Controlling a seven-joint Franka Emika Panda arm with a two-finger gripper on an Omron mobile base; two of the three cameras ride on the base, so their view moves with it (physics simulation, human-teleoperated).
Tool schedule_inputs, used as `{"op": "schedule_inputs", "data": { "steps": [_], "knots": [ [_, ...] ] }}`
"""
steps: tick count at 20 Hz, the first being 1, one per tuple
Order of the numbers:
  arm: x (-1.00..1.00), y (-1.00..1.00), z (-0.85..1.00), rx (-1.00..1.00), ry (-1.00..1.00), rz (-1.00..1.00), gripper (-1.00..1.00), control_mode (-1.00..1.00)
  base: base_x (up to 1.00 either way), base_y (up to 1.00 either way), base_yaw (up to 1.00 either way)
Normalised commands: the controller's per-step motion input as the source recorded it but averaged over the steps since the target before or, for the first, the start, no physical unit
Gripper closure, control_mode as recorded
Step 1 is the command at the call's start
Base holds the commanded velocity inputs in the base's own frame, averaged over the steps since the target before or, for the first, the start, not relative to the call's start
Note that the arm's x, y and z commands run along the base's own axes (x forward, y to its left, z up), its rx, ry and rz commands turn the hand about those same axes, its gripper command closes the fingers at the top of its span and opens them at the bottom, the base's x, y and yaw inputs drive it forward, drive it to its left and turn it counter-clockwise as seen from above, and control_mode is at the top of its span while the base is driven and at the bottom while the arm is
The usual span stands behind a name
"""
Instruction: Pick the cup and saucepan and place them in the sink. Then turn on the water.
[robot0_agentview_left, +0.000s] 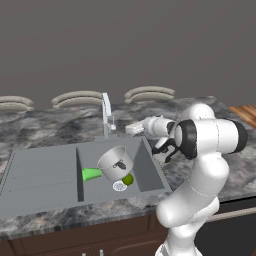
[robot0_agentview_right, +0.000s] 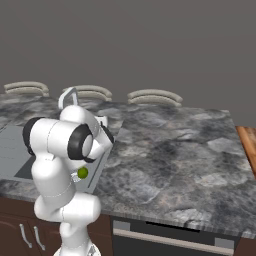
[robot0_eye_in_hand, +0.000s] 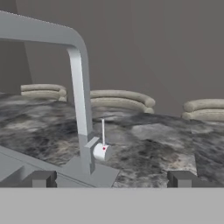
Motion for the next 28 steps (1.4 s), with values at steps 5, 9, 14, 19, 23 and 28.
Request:
{"op": "schedule_inputs", "data": {
  "steps": [5,9,14,19,23,28],
  "knots": [
    [0.16,0.14,0.0,0.0,0.0,0.0,-1.0,-1.0,0.0,0.0,0.0],
    [0.22,0.18,0.0,0.0,0.0,0.0,-1.0,-1.0,0.0,0.0,0.0],
    [0.16,0.06,0.0,0.0,0.0,0.0,-1.0,-1.0,0.0,0.0,0.0],
    [0.06,0.0,-0.18,0.0,0.0,0.0,-1.0,-1.0,0.0,0.0,0.0],
    [0.0,0.0,-0.34,0.0,-0.05,0.0,-1.0,-1.0,0.0,0.0,0.0],
    [0.0,0.0,-0.3,0.0,-0.06,0.0,-1.0,-1.0,0.0,0.0,0.0]
  ]
}}
